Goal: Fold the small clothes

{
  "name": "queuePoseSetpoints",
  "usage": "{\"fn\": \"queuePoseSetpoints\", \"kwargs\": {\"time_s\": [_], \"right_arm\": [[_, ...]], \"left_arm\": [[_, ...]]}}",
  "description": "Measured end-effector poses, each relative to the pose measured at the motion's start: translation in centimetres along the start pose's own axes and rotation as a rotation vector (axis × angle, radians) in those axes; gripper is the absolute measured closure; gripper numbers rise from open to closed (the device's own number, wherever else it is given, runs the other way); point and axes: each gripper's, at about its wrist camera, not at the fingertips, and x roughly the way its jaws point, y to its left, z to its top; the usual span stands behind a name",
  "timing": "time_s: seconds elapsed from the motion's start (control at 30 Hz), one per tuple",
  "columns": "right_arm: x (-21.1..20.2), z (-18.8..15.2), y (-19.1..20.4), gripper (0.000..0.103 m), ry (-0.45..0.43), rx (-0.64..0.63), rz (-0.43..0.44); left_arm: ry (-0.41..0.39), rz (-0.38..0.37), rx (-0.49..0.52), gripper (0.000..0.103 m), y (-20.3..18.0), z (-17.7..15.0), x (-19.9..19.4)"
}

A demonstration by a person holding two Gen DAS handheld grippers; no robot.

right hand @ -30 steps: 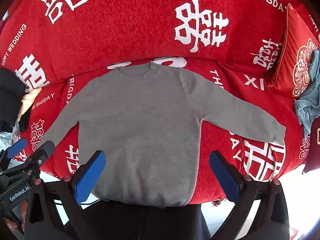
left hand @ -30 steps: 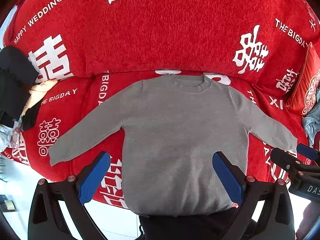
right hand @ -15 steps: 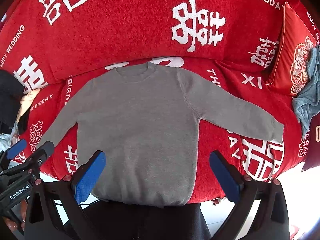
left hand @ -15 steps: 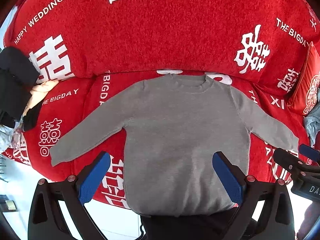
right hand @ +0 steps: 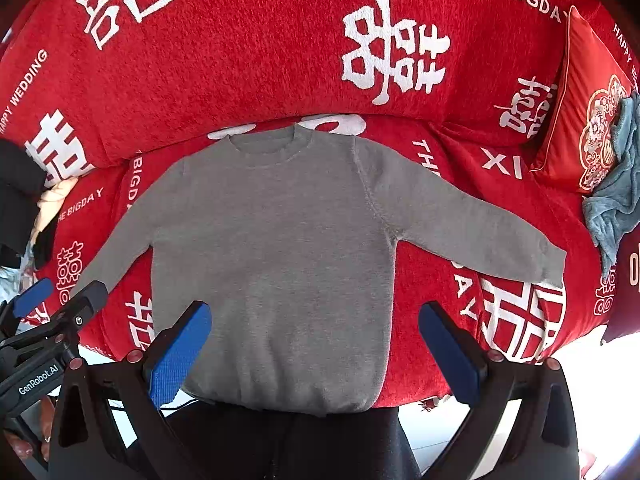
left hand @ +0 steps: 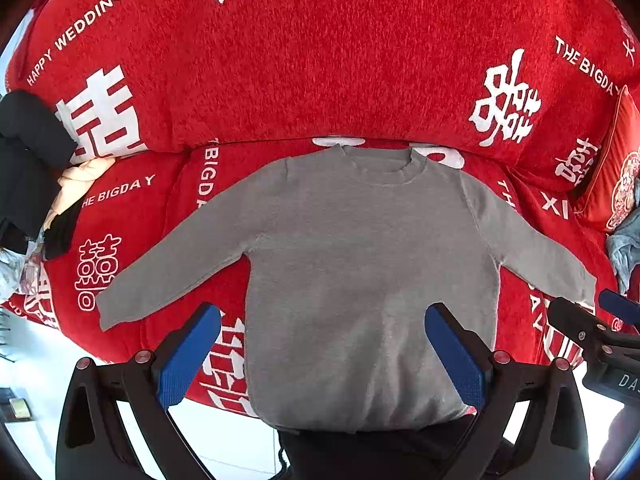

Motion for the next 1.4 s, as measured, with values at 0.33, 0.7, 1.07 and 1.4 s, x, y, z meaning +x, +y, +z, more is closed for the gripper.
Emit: {"fn": "queuePoseSetpoints", "kwargs": {"time_s": [0.33, 0.7, 1.07, 1.4], "right_arm": [[-0.1, 0.0, -0.2, 0.0, -0.01, 0.001, -0.002], [-0.3, -0.2, -0.1, 0.0, -0.027, -0.006, -0.003], [0.0, -0.1, 0.3, 0.0, -0.019, -0.014, -0.008], [0.1, 0.3, 0.9, 0.0, -0.027, -0.036, -0.006]], "left_arm": [[-0.002, -0.006, 0.004, 0.001, -0.3, 0.0, 0.1], [-0.002, -0.006, -0.026, 0.001, 0.4, -0.2, 0.2], [0.01, -0.012, -0.057, 0.001, 1.2, -0.3, 0.7], [0.013, -0.02, -0.073, 0.001, 1.6, -0.3, 1.2]]}}
